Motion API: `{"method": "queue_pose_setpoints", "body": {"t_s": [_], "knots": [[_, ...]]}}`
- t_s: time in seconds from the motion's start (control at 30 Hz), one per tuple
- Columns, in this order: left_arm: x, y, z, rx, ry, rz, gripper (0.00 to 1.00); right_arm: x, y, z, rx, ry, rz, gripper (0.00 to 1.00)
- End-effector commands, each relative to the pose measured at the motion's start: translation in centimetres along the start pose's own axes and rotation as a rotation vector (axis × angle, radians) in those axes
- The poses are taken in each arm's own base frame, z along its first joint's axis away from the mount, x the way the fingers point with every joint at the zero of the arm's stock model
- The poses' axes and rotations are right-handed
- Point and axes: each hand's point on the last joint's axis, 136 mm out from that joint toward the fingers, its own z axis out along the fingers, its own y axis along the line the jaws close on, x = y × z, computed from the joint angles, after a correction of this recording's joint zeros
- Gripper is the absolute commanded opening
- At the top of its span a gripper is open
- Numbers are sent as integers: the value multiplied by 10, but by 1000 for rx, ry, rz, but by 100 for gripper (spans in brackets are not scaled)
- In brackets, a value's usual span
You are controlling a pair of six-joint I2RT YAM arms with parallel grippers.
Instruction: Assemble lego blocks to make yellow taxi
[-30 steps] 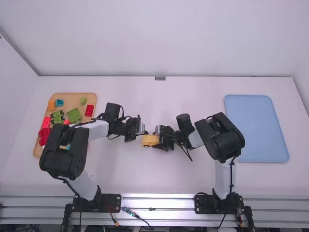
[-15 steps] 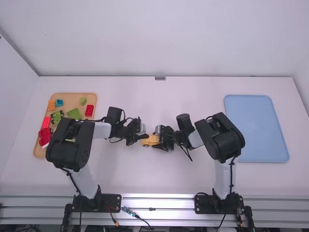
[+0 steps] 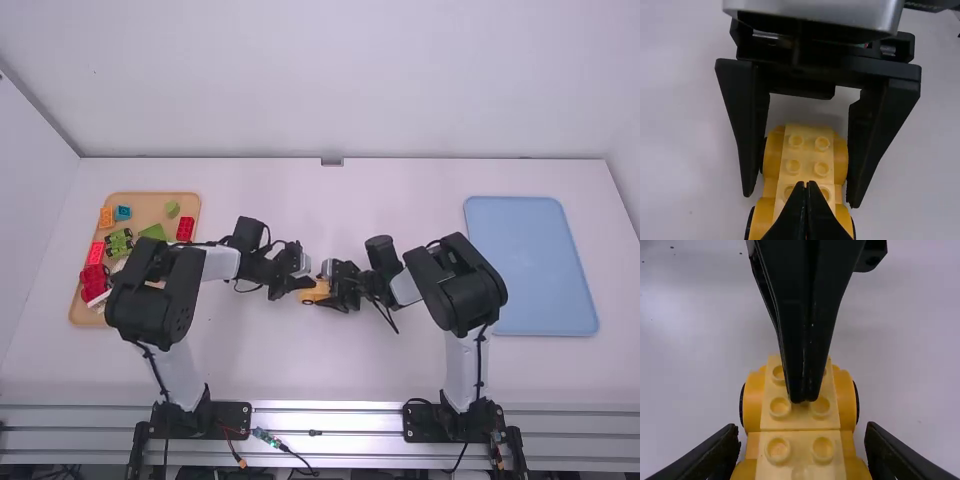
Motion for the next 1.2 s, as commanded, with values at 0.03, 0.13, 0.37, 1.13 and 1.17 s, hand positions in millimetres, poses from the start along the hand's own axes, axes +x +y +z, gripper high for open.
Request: {"method": "queue_pose_setpoints", "body": {"t_s": [0.03,0.13,0.37,1.13,1.17], "knots": [[38,-6,4,-13,149,-73,2,6,3,2,-9,7,16,66],[45,-7,4,-19,187,-88,2,7,3,2,-7,9,17,66],[50,-3,4,-55,196,-115,2,13,-2,-3,12,26,43,66],[50,-9,6,-44,175,-119,2,12,1,1,-7,36,31,27],[53,-11,6,-45,182,-123,2,11,1,2,-8,36,30,27]]}}
